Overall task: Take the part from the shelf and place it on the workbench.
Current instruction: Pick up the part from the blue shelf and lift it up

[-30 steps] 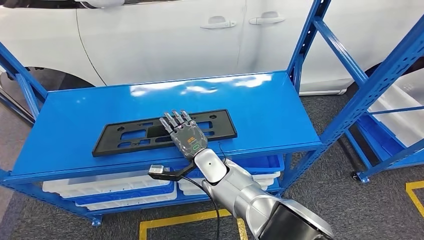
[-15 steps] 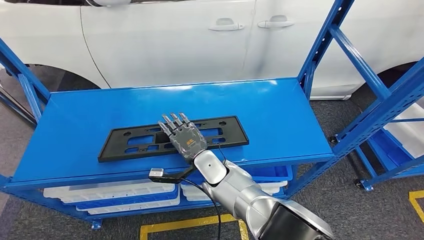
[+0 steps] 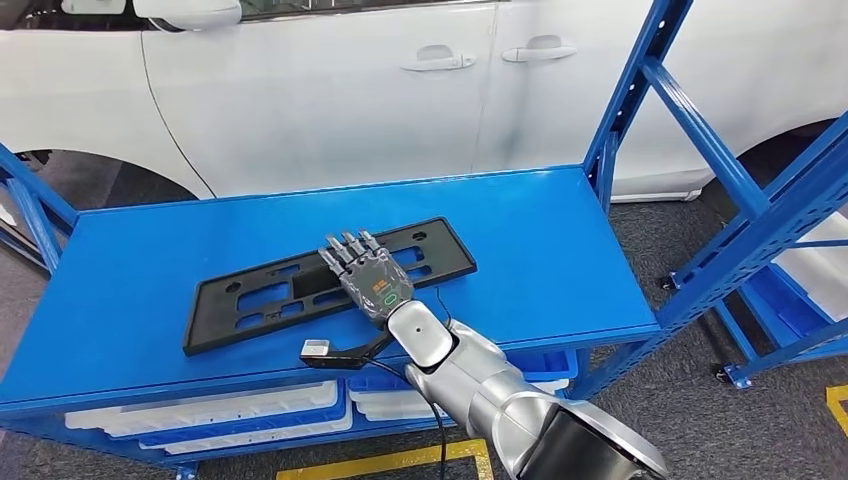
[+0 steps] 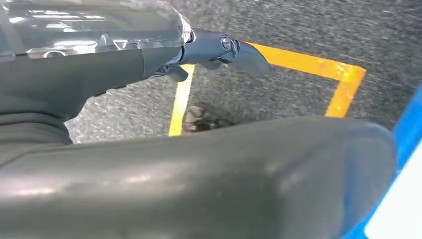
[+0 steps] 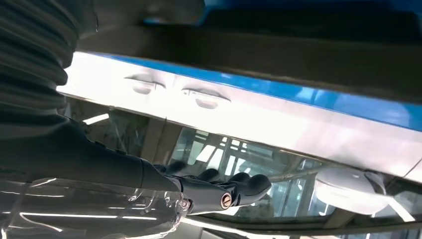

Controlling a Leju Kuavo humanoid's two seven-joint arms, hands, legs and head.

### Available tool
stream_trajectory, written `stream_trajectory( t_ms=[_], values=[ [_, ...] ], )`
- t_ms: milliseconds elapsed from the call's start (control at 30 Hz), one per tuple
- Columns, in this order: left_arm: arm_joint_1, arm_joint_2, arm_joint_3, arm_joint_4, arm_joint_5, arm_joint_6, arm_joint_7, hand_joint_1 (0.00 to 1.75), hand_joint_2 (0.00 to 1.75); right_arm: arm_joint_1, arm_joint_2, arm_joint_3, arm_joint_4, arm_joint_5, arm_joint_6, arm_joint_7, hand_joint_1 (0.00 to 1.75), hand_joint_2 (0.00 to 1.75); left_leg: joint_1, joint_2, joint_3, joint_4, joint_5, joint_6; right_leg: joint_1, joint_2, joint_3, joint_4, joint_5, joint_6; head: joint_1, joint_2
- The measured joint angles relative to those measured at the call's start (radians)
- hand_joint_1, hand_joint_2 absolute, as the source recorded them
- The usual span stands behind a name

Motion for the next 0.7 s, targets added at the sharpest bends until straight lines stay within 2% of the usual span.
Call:
stream_trajectory(
  t_ms=[33, 67, 133, 200, 267, 333, 367, 400, 433, 467, 533, 567, 633, 700],
  values=[
    [-0.001, 0.0, 0.0, 0.0, 0.0, 0.0, 0.0, 0.0, 0.0, -0.001, 0.0, 0.0, 0.0, 0.0, 0.008, -0.002, 1.7, 1.75, -0.001, 0.001, 0.013, -0.043, 0.017, 0.005, 0.001, 0.0, 0.0, 0.005, -0.006, 0.006, 0.0, 0.0],
    [-0.003, 0.0, 0.0, 0.0, 0.0, 0.0, -0.001, 0.0, 0.0, -0.001, 0.0, 0.0, 0.001, 0.0, 0.015, -0.004, 1.72, 1.75, -0.003, 0.002, 0.018, -0.064, 0.022, 0.013, 0.003, -0.001, -0.003, 0.009, -0.01, 0.011, 0.0, 0.0],
    [-0.003, 0.0, 0.0, 0.0, 0.0, -0.002, -0.002, 0.0, 0.0, -0.001, 0.0, 0.0, 0.001, 0.0, 0.027, -0.007, 1.74, 1.75, -0.004, 0.001, 0.016, -0.064, 0.021, 0.035, 0.006, -0.002, -0.01, 0.016, -0.016, 0.02, 0.0, 0.0],
    [-0.002, -0.001, 0.001, 0.0, 0.001, -0.005, -0.003, 0.0, 0.0, -0.002, 0.0, 0.001, 0.002, -0.001, 0.038, -0.008, 1.75, 1.75, -0.002, 0.001, 0.016, -0.065, 0.025, 0.044, 0.005, -0.003, -0.017, 0.037, -0.034, 0.03, 0.0, 0.0],
    [-0.002, -0.001, 0.001, 0.0, 0.0, -0.009, -0.005, 0.0, 0.0, -0.004, 0.0, 0.001, 0.002, -0.002, 0.047, -0.008, 1.74, 1.75, -0.001, 0.001, 0.018, -0.066, 0.024, 0.051, 0.001, -0.003, -0.061, 0.127, -0.083, 0.041, 0.0, 0.0],
    [-0.004, -0.001, 0.002, 0.0, 0.0, -0.012, -0.009, 0.0, 0.0, -0.003, -0.001, 0.001, 0.002, -0.002, 0.053, -0.008, 1.73, 1.75, -0.002, 0.001, 0.019, -0.066, 0.021, 0.055, -0.002, -0.003, -0.133, 0.261, -0.132, 0.046, 0.0, 0.0],
    [-0.003, -0.001, 0.003, 0.0, 0.0, -0.013, -0.011, 0.0, 0.0, -0.002, -0.001, 0.001, 0.002, -0.002, 0.055, -0.008, 1.73, 1.75, -0.003, 0.001, 0.02, -0.066, 0.02, 0.057, -0.003, -0.003, -0.159, 0.3, -0.136, 0.046, 0.0, 0.0],
    [-0.003, -0.001, 0.003, 0.0, 0.0, -0.013, -0.013, 0.0, 0.0, -0.001, -0.002, 0.001, 0.002, -0.002, 0.056, -0.009, 1.74, 1.75, -0.004, 0.0, 0.022, -0.066, 0.018, 0.057, -0.002, -0.003, -0.166, 0.302, -0.12, 0.044, 0.0, 0.0],
    [-0.003, -0.001, 0.004, 0.0, 0.0, -0.013, -0.014, 0.0, 0.0, -0.002, -0.002, 0.001, 0.002, -0.003, 0.057, -0.009, 1.74, 1.75, -0.005, -0.001, 0.025, -0.066, 0.017, 0.057, -0.001, -0.003, -0.154, 0.263, -0.087, 0.039, 0.0, 0.0],
    [-0.004, -0.001, 0.005, 0.0, 0.0, -0.013, -0.014, 0.0, 0.0, -0.002, -0.003, 0.001, 0.002, -0.003, 0.057, -0.01, 1.75, 1.75, -0.007, -0.002, 0.029, -0.067, 0.015, 0.057, 0.002, -0.003, -0.125, 0.194, -0.045, 0.03, 0.0, 0.0],
    [-0.005, -0.003, 0.005, 0.0, 0.0, -0.013, -0.015, 0.0, 0.0, -0.004, -0.003, 0.002, 0.002, -0.004, 0.057, -0.014, 1.75, 1.75, -0.009, -0.004, 0.033, -0.068, 0.013, 0.054, 0.009, -0.004, -0.068, 0.065, 0.009, 0.01, 0.0, 0.0],
    [-0.006, -0.004, 0.006, 0.0, 0.0, -0.013, -0.016, 0.0, 0.0, -0.005, -0.003, 0.002, 0.001, -0.005, 0.058, -0.016, 1.75, 1.75, -0.009, -0.004, 0.033, -0.069, 0.013, 0.051, 0.013, -0.005, -0.054, 0.031, 0.018, 0.003, 0.0, 0.0],
    [-0.006, -0.005, 0.007, 0.0, 0.001, -0.013, -0.017, 0.0, 0.0, -0.006, -0.003, 0.002, 0.001, -0.008, 0.059, -0.018, 1.75, 1.75, -0.009, -0.003, 0.034, -0.074, 0.014, 0.04, 0.017, -0.006, -0.049, 0.015, 0.019, -0.002, 0.0, 0.0],
    [-0.005, -0.005, 0.008, 0.0, 0.001, -0.014, -0.024, 0.0, 0.0, -0.006, -0.002, 0.002, -0.001, -0.012, 0.059, -0.018, 1.75, 1.75, -0.008, -0.001, 0.035, -0.069, 0.005, 0.03, 0.01, -0.007, -0.039, -0.003, 0.027, -0.004, 0.0, 0.0]
  ],
)
